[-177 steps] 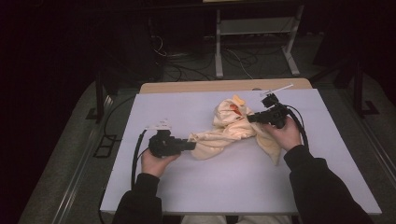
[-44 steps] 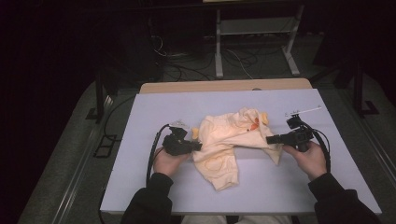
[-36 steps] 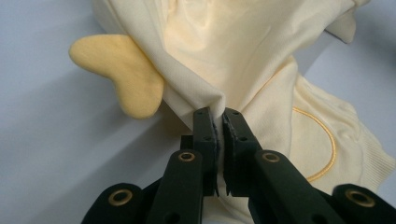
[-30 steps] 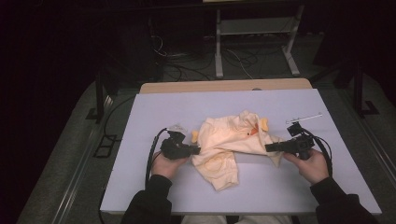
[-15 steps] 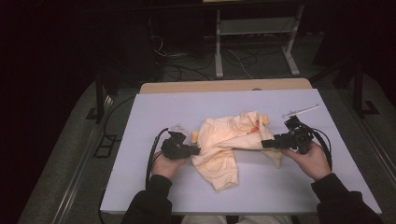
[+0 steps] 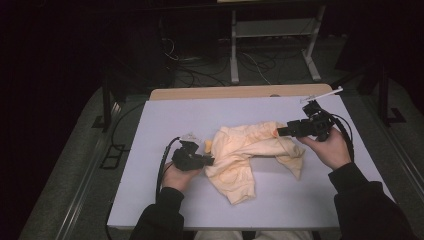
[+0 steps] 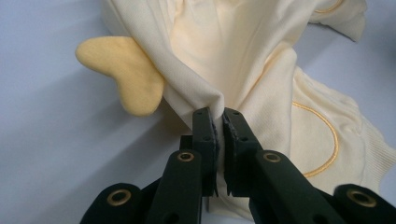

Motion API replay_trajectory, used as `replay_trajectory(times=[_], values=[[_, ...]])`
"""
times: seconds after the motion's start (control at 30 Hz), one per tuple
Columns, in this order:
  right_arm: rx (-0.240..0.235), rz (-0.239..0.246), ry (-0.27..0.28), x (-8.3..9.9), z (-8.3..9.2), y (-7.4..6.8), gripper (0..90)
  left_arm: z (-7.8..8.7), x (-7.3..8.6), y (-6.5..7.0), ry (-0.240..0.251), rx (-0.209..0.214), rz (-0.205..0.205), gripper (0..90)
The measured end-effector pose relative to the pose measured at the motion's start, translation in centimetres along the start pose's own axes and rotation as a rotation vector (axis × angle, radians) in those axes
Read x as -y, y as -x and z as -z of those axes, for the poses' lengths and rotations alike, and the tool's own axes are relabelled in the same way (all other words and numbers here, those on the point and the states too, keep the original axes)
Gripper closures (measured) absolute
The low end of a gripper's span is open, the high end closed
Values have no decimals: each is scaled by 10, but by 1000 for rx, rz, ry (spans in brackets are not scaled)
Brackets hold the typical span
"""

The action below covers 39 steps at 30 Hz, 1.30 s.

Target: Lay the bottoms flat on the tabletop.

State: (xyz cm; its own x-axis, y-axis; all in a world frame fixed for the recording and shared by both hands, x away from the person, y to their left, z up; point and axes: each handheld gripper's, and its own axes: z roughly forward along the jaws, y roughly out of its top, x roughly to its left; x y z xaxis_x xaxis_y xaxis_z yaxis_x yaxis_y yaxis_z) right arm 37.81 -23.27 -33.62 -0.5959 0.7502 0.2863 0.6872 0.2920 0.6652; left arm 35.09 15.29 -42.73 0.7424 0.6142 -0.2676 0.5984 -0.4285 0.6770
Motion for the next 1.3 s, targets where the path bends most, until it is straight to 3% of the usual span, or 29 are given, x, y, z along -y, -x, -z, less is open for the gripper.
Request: replay_trajectory(times=[0.17, 0.37, 0.6, 0.63, 0.73, 0.83, 1.0, 1.07, 1.13, 1.23, 1.3], values=[[-1, -37, 3, -14, -5, 11, 402, 0, 0, 0, 1, -1, 1, 829], [25, -71, -35, -27, -19, 22, 395, 0, 0, 0, 4, 0, 0, 827], [60, -108, -147, -27, -52, 34, 384, 0, 0, 0, 6, -1, 0, 827], [70, -107, -167, -26, -57, 34, 412, 1, 0, 0, 6, -1, 0, 827], [106, -84, -227, -24, -65, 33, 615, 1, 0, -1, 10, 2, 2, 827], [144, -102, -261, -22, -69, 34, 776, 0, 0, -1, 8, 1, 1, 823], [148, -133, -258, -18, -68, 38, 837, 2, 0, 0, 17, -7, 7, 800], [142, -138, -246, -17, -67, 39, 840, 7, -1, -1, 35, -32, 8, 743], [135, -138, -227, -16, -63, 39, 841, 12, -2, -3, 69, -40, 44, 664], [128, -127, -195, -17, -59, 39, 842, 18, -4, -13, 152, 18, 155, 593], [125, -118, -182, -18, -57, 38, 842, 19, -8, -18, 154, -1, 168, 555]])
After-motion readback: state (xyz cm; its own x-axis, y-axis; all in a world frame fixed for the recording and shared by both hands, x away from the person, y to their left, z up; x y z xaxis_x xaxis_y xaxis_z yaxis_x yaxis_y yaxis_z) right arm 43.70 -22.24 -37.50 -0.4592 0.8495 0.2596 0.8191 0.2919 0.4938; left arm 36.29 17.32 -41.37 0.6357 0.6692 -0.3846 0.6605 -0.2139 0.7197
